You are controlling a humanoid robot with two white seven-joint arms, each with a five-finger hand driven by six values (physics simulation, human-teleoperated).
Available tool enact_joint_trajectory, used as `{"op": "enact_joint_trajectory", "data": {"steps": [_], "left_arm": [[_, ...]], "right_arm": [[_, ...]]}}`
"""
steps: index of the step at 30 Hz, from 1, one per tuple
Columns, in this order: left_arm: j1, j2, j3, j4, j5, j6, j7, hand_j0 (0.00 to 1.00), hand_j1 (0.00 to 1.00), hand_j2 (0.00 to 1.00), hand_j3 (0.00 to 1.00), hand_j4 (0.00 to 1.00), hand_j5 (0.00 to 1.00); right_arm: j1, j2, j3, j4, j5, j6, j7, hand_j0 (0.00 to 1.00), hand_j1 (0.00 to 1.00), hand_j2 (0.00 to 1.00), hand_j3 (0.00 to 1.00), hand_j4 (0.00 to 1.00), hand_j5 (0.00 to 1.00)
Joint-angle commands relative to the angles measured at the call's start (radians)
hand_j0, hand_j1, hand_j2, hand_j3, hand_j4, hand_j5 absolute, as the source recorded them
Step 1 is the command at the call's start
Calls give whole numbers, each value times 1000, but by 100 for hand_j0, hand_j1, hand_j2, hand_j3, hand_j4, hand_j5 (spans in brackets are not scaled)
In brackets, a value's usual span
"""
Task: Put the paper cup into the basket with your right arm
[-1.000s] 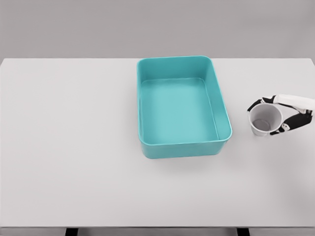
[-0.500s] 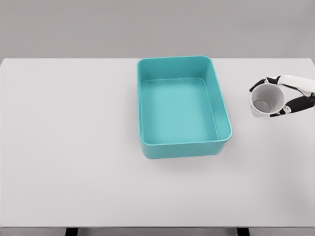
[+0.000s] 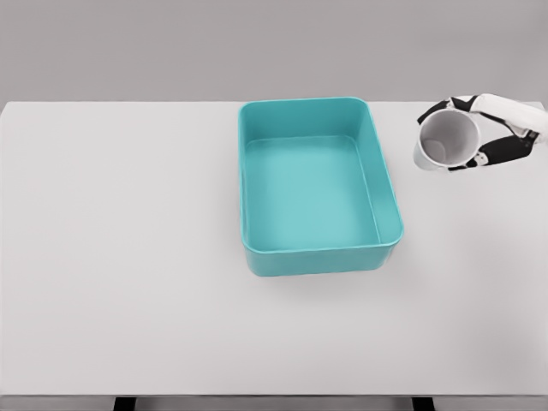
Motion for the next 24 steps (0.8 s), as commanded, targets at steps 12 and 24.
{"op": "enact_joint_trajectory", "data": {"steps": [12,24], "left_arm": [[0,0,0,0,0,1,0,100,100,100,100,100,100],[0,0,0,0,0,1,0,100,100,100,100,100,100]], "right_arm": [[-38,151,-45,-4,161,3,0,73,73,73,73,73,73],[-74,242,-98,-7,242,20,0,96,96,96,96,96,96]]}}
